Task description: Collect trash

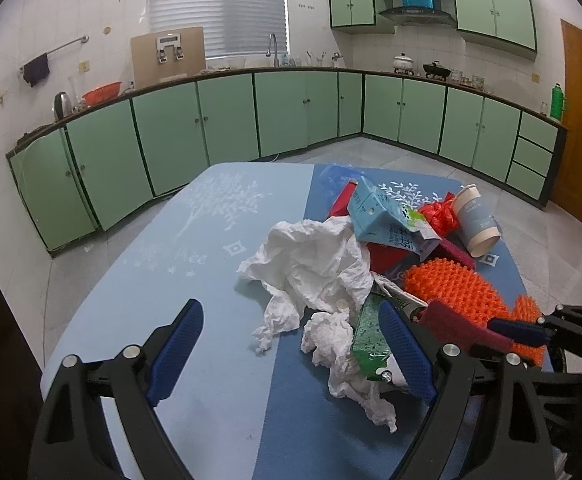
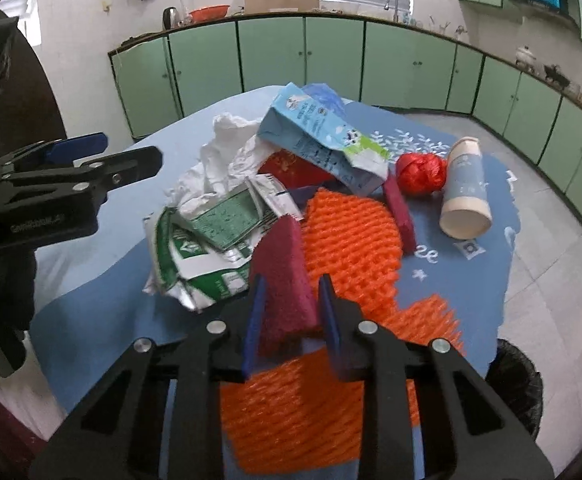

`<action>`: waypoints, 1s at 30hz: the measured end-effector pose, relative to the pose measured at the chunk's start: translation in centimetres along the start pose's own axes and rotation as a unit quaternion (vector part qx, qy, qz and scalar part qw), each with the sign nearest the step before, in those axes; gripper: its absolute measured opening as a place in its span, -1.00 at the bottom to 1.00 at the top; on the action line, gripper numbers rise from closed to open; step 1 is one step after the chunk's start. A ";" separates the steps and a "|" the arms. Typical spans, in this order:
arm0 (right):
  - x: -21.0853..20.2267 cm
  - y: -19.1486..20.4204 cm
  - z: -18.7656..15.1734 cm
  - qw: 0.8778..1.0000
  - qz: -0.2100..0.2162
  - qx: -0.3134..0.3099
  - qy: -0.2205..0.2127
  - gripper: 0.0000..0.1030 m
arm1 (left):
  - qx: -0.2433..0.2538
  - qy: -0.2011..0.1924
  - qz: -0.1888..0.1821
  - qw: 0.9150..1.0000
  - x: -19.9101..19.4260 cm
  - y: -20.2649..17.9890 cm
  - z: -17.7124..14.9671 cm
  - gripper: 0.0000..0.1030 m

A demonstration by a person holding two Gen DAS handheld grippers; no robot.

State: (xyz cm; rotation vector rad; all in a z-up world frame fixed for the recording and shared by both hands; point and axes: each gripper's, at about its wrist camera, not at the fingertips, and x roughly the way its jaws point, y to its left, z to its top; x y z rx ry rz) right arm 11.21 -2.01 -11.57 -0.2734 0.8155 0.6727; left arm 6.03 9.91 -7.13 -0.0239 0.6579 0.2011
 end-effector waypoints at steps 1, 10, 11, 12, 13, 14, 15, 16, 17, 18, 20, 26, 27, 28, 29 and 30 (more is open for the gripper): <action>0.1 0.3 -0.1 1.000 0.005 -0.002 0.005 -0.49 | 0.000 0.000 0.000 1.000 0.0 0.0 0.0 0.70; 0.3 2.4 -0.6 0.999 0.021 -0.020 0.017 -0.71 | -0.002 -0.006 0.001 1.000 -0.4 0.1 0.2 0.70; 0.0 2.5 -0.4 1.000 0.018 -0.021 0.013 -0.72 | -0.002 -0.007 0.000 1.000 -0.5 0.1 0.2 0.70; -0.3 2.5 -0.2 1.000 0.017 -0.019 0.007 -0.72 | -0.002 -0.008 0.000 1.000 -0.6 0.1 0.3 0.70; -0.8 2.3 0.1 1.000 0.019 -0.010 -0.003 -0.72 | -0.002 -0.010 0.000 1.000 -0.7 0.1 0.3 0.70; -1.3 2.0 0.3 1.000 0.023 -0.002 -0.010 -0.72 | -0.002 -0.012 0.000 1.000 -0.9 0.1 0.4 0.70; -1.8 1.8 0.5 0.999 0.026 0.005 -0.019 -0.72 | -0.002 -0.013 -0.001 1.000 -1.0 0.0 0.4 0.70; -2.5 1.4 0.7 0.999 0.029 0.014 -0.031 -0.72 | -0.002 -0.014 -0.003 1.000 -1.1 0.0 0.5 0.70; -3.2 1.1 1.0 0.999 0.027 0.021 -0.041 -0.72 | -0.002 -0.016 -0.004 1.000 -1.2 -0.1 0.5 0.70; -3.5 0.9 1.1 0.998 0.026 0.025 -0.046 -0.72 | -0.002 -0.017 -0.006 1.000 -1.3 -0.2 0.5 0.70; -4.7 0.2 1.4 0.997 0.020 0.033 -0.062 -0.72 | 0.001 -0.019 -0.012 1.000 -1.5 -0.5 0.5 0.70; -7.8 -2.5 0.9 0.993 0.014 0.076 -0.093 -0.72 | 0.022 -0.020 -0.045 0.999 -2.1 -2.8 0.2 0.70; -8.2 -2.9 0.6 0.992 0.011 0.083 -0.095 -0.72 | 0.024 -0.019 -0.051 0.998 -2.2 -3.2 0.1 0.70; -8.6 -3.4 0.3 0.991 0.004 0.088 -0.097 -0.72 | 0.027 -0.017 -0.060 0.998 -2.2 -3.7 -0.1 0.70; -9.0 -3.7 -0.1 0.991 -0.003 0.090 -0.097 -0.72 | 0.030 -0.016 -0.067 0.997 -2.3 -4.2 -0.2 0.70; -9.3 -4.0 -0.4 0.991 -0.012 0.091 -0.097 -0.72 | 0.034 -0.015 -0.073 0.997 -2.3 -4.8 -0.4 0.70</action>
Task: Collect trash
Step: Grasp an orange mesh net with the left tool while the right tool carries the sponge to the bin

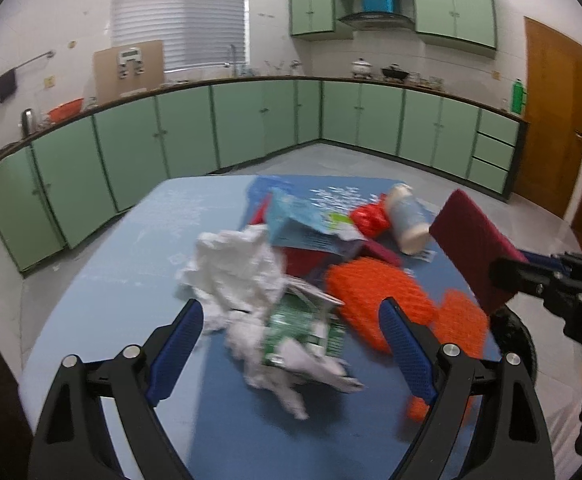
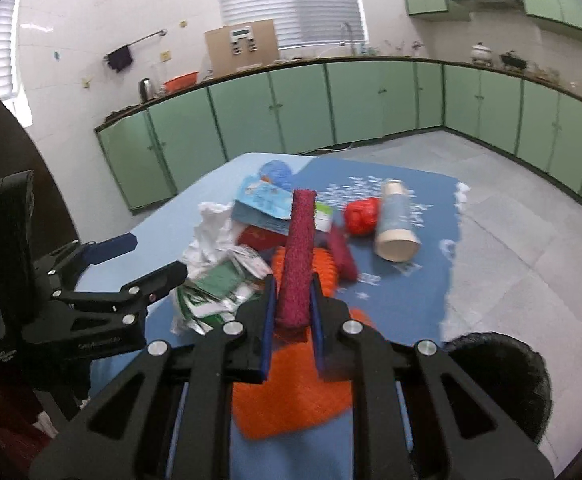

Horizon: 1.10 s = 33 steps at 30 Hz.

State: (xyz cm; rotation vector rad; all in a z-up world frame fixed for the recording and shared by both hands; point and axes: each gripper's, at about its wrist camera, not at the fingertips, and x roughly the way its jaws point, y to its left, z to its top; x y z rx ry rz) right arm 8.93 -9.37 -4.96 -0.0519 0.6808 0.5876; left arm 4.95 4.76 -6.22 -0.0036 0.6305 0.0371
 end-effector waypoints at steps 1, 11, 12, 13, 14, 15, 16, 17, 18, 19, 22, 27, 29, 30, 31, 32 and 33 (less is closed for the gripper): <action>-0.6 -0.5 -0.4 1.000 -0.010 0.001 0.000 -0.72 | 0.006 0.002 -0.008 1.000 0.1 -0.7 -0.2 0.70; -3.1 -4.2 -4.3 0.997 -0.050 0.050 0.005 -0.72 | 0.027 0.031 -0.076 0.996 1.1 -6.0 -2.1 0.61; -3.2 -4.5 -4.5 0.997 -0.052 0.054 0.005 -0.72 | 0.030 0.035 -0.081 0.996 1.3 -6.5 -2.4 0.61; -3.4 -4.7 -4.8 0.997 -0.053 0.058 0.004 -0.72 | 0.032 0.038 -0.084 0.995 1.4 -6.9 -2.6 0.61; -3.5 -4.9 -5.1 0.997 -0.055 0.062 0.003 -0.72 | 0.037 0.041 -0.086 0.995 1.6 -7.3 -2.9 0.61; -3.7 -5.1 -5.2 0.996 -0.056 0.065 0.002 -0.72 | 0.041 0.045 -0.085 0.994 1.8 -7.6 -3.1 0.61; -3.9 -5.3 -5.4 0.996 -0.058 0.068 0.000 -0.72 | 0.048 0.050 -0.085 0.994 2.0 -8.1 -3.4 0.61; -4.0 -5.5 -5.6 0.996 -0.060 0.071 0.000 -0.72 | 0.052 0.056 -0.084 0.994 2.3 -8.4 -3.6 0.61; -4.0 -5.7 -5.8 0.995 -0.062 0.073 -0.001 -0.72 | 0.054 0.064 -0.084 0.993 2.7 -8.6 -3.8 0.61; -4.1 -5.9 -6.0 0.995 -0.063 0.075 -0.001 -0.72 | 0.053 0.071 -0.085 0.992 3.0 -8.7 -3.9 0.61; -4.4 -6.5 -6.6 0.994 -0.067 0.083 -0.001 -0.71 | 0.053 0.102 -0.094 0.989 4.1 -9.3 -4.6 0.05; -4.8 -7.4 -7.4 0.993 -0.077 0.095 -0.004 -0.71 | 0.043 0.123 -0.110 0.985 4.6 -9.8 -5.2 -0.77; -5.0 -7.9 -7.6 0.991 -0.082 0.102 -0.006 -0.71 | 0.043 0.112 -0.114 0.986 4.0 -9.9 -4.8 -0.78; -5.1 -8.3 -7.7 0.991 -0.087 0.106 -0.007 -0.71 | 0.042 0.108 -0.116 0.986 3.7 -10.0 -4.6 -0.79; -5.3 -8.6 -7.8 0.990 -0.089 0.109 -0.008 -0.71 | 0.040 0.102 -0.121 0.987 3.3 -10.1 -4.2 -0.79; -5.5 -9.0 -7.9 0.989 -0.092 0.113 -0.010 -0.71 | 0.040 0.097 -0.127 0.986 3.1 -10.4 -3.7 -0.79; -5.7 -9.6 -8.1 0.988 -0.097 0.119 -0.013 -0.71 | 0.043 0.091 -0.133 0.986 2.7 -10.8 -3.3 -0.79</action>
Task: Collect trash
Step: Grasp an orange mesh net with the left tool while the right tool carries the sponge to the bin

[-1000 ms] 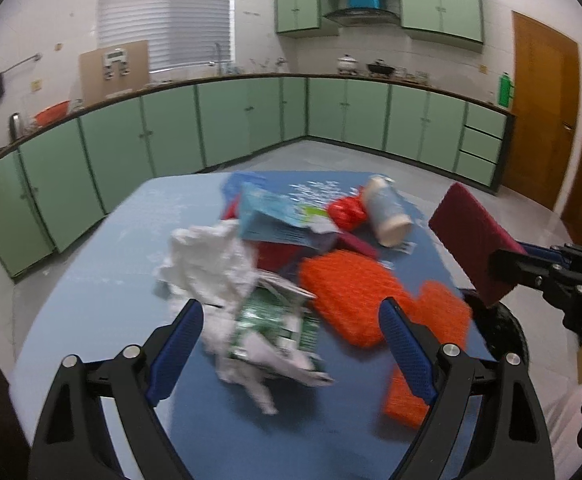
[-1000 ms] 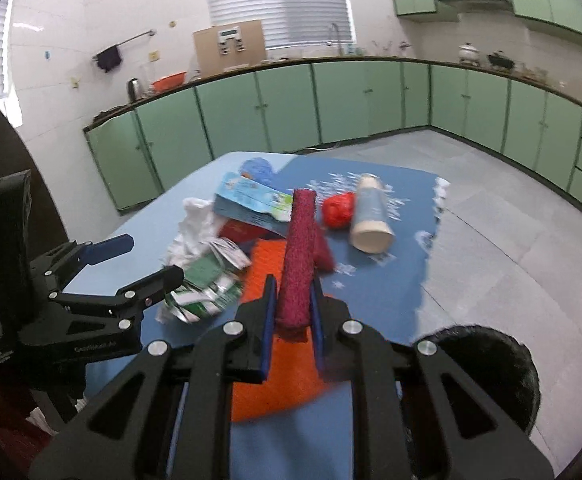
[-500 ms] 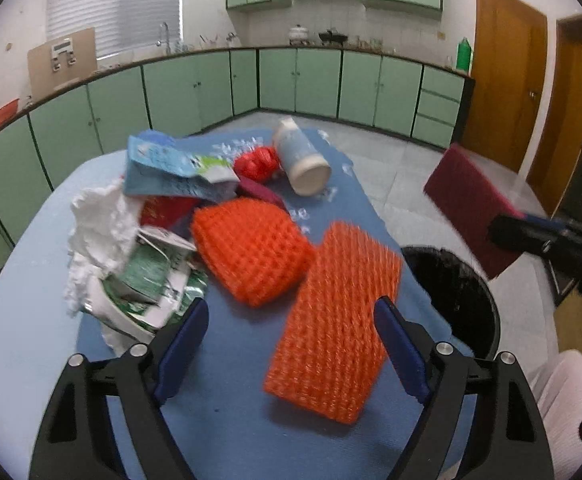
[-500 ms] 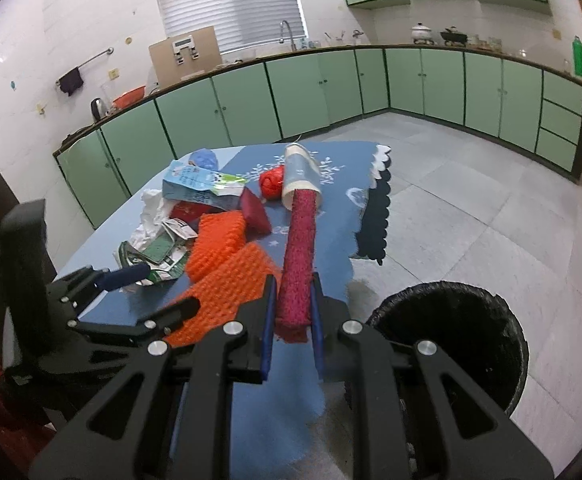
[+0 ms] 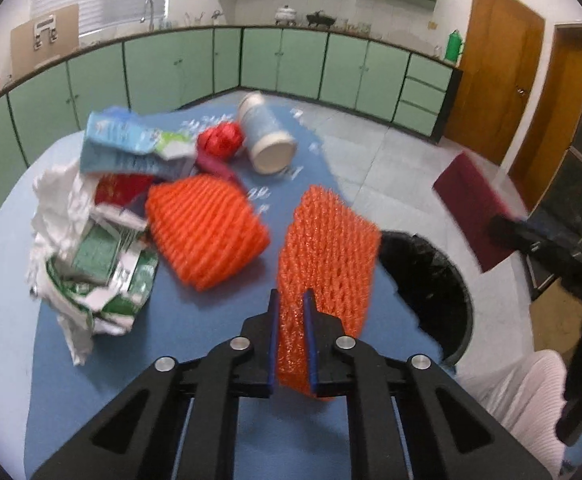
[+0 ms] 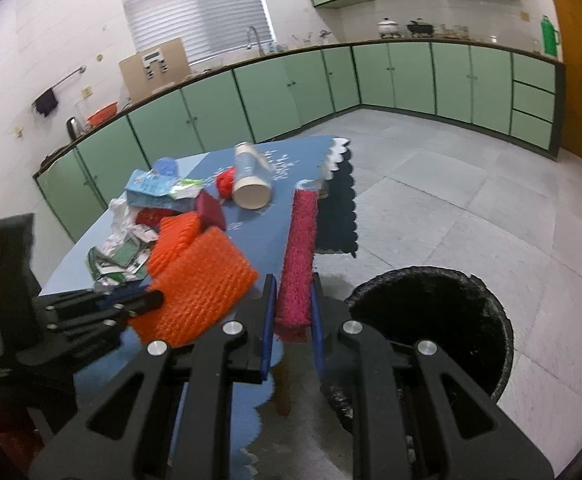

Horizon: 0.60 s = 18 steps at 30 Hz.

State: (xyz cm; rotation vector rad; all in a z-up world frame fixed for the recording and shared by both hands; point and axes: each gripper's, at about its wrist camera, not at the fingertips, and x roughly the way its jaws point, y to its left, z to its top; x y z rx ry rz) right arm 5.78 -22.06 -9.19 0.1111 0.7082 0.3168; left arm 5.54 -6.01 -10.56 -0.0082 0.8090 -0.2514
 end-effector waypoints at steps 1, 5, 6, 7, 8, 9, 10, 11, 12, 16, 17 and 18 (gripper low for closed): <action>-0.1 -0.5 0.0 1.000 -0.004 0.004 -0.001 -0.71 | 0.003 -0.003 -0.004 1.000 0.0 -0.4 0.5 -0.79; -0.3 -3.0 -0.2 0.999 -0.023 0.025 -0.004 -0.71 | 0.023 -0.010 -0.028 0.999 0.6 -2.6 2.2 -0.79; -0.4 -3.7 -0.3 0.999 -0.026 0.032 -0.004 -0.71 | 0.027 -0.010 -0.032 0.999 0.9 -3.1 2.5 -0.79; -0.4 -4.4 -0.3 0.999 -0.030 0.039 -0.004 -0.71 | 0.033 -0.010 -0.038 0.999 1.4 -3.9 3.0 -0.79; -0.4 -5.1 -0.3 0.998 -0.035 0.044 -0.004 -0.71 | 0.039 -0.010 -0.043 0.998 1.8 -4.6 3.4 -0.79; -0.3 -6.0 -0.4 0.998 -0.044 0.048 -0.003 -0.71 | 0.045 -0.011 -0.046 0.998 2.2 -5.2 3.6 -0.79; -0.3 -6.7 -0.5 0.997 -0.051 0.051 -0.002 -0.71 | 0.055 -0.013 -0.048 0.997 2.9 -6.1 4.0 -0.79; -0.2 -7.4 -0.6 0.997 -0.058 0.055 -0.001 -0.71 | 0.060 -0.013 -0.052 0.997 3.5 -6.8 4.3 -0.79; -0.1 -7.9 -0.7 0.996 -0.061 0.058 0.000 -0.71 | 0.063 -0.010 -0.057 0.996 4.1 -7.4 4.6 -0.79; 0.9 -10.8 -1.2 0.993 -0.084 0.081 0.011 -0.67 | 0.072 0.007 -0.077 0.994 6.8 -10.0 5.7 -0.78; 1.3 -11.6 -1.4 0.992 -0.089 0.087 0.016 -0.65 | 0.071 0.015 -0.085 0.994 7.6 -10.5 6.0 -0.76; 1.7 -12.4 -1.6 0.991 -0.098 0.093 0.019 -0.64 | 0.072 0.022 -0.089 0.993 8.4 -10.8 6.2 -0.70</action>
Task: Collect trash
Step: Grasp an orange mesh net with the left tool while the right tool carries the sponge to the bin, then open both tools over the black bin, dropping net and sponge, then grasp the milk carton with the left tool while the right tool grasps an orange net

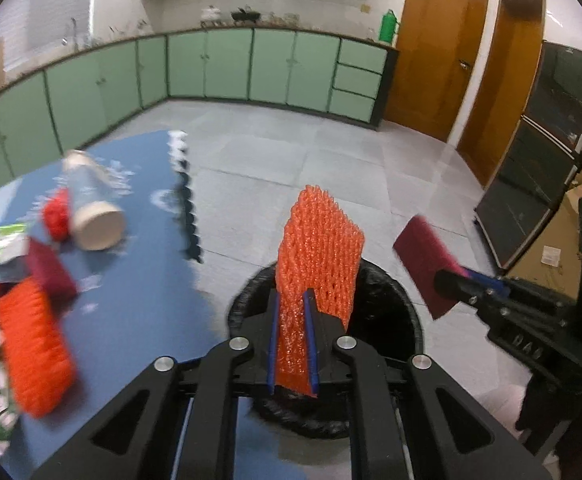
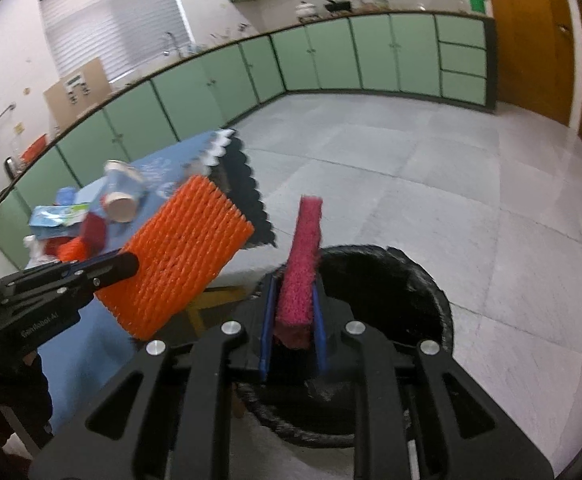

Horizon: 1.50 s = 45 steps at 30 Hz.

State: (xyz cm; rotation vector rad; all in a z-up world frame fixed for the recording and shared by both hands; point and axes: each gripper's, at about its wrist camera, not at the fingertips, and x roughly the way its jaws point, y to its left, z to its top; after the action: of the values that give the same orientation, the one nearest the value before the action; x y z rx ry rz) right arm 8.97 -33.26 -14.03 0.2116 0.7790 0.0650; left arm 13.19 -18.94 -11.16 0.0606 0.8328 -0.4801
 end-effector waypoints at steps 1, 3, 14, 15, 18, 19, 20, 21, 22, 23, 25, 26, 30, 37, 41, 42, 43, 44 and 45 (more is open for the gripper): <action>0.4 -0.5 -0.1 1.000 -0.007 0.005 0.003 -0.56 | 0.001 0.007 -0.003 1.000 0.9 -0.3 0.3 -0.67; 1.4 -1.7 -0.3 1.000 -0.019 0.019 0.014 -0.20 | 0.003 0.017 -0.007 1.000 2.1 -0.5 0.6 -0.36; 0.6 0.5 -0.3 0.999 -0.045 0.023 -0.018 0.60 | -0.021 -0.018 0.063 0.998 -3.1 4.4 -1.4 0.18; 0.4 1.6 0.0 0.999 -0.034 0.018 -0.022 0.61 | -0.024 -0.025 0.078 0.996 -4.1 5.3 -1.7 0.20; 0.2 5.7 0.9 0.999 0.005 -0.003 -0.035 0.65 | -0.038 -0.047 0.128 0.990 -7.4 8.0 -2.9 0.24; 0.3 7.0 1.2 0.999 0.017 -0.010 -0.037 0.66 | -0.045 -0.056 0.147 0.987 -8.7 9.1 -3.4 0.25; 0.5 8.7 1.3 0.999 0.034 -0.019 -0.037 0.66 | -0.049 -0.062 0.161 0.984 -9.6 9.8 -3.6 0.26; 0.6 9.9 1.4 0.998 0.047 -0.025 -0.037 0.66 | -0.052 -0.066 0.175 0.981 -10.5 10.6 -4.0 0.26; 0.8 11.8 1.4 0.996 0.069 -0.035 -0.036 0.66 | -0.059 -0.072 0.193 0.977 -11.7 11.7 -4.5 0.26; 1.1 13.4 1.3 0.995 0.086 -0.045 -0.036 0.66 | -0.062 -0.074 0.203 0.974 -12.1 12.1 -4.6 0.26; 1.6 16.2 1.1 0.991 0.109 -0.064 -0.031 0.66 | -0.071 -0.079 0.227 0.968 -13.5 13.6 -5.3 0.26; 2.1 17.7 1.1 0.990 0.119 -0.074 -0.026 0.66 | -0.076 -0.079 0.236 0.966 -14.0 14.6 -5.4 0.26; 3.8 21.8 0.5 0.985 0.145 -0.099 -0.005 0.62 | -0.098 -0.073 0.252 0.960 -14.7 17.1 -6.5 0.26; 6.5 25.8 -0.2 0.982 0.136 -0.130 0.029 0.53 | -0.128 -0.059 0.251 0.958 -14.5 19.7 -8.5 0.26; 8.1 26.7 -0.4 0.980 0.135 -0.136 0.058 0.33 | -0.138 -0.057 0.243 0.958 -14.6 20.4 -9.3 0.26; 8.3 26.8 -0.5 0.979 0.137 -0.138 0.065 0.29 | -0.140 -0.055 0.240 0.959 -14.5 20.5 -9.4 0.26; 8.5 26.9 -0.6 0.977 0.142 -0.139 0.073 0.17 | -0.141 -0.054 0.238 0.959 -14.4 20.5 -9.5 0.26; 8.5 26.9 -0.7 0.976 0.149 -0.138 0.077 0.02 | -0.142 -0.052 0.235 0.960 -14.3 20.6 -9.6 0.26; 8.6 27.0 -0.7 0.975 0.155 -0.138 0.080 -0.06 | -0.144 -0.051 0.233 0.960 -14.3 20.6 -9.7 0.26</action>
State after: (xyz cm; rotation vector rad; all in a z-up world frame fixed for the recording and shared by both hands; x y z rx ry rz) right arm 15.17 -5.58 -14.70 0.0621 0.8816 0.4875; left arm 7.18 7.27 -10.18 -0.0363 0.7501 0.0836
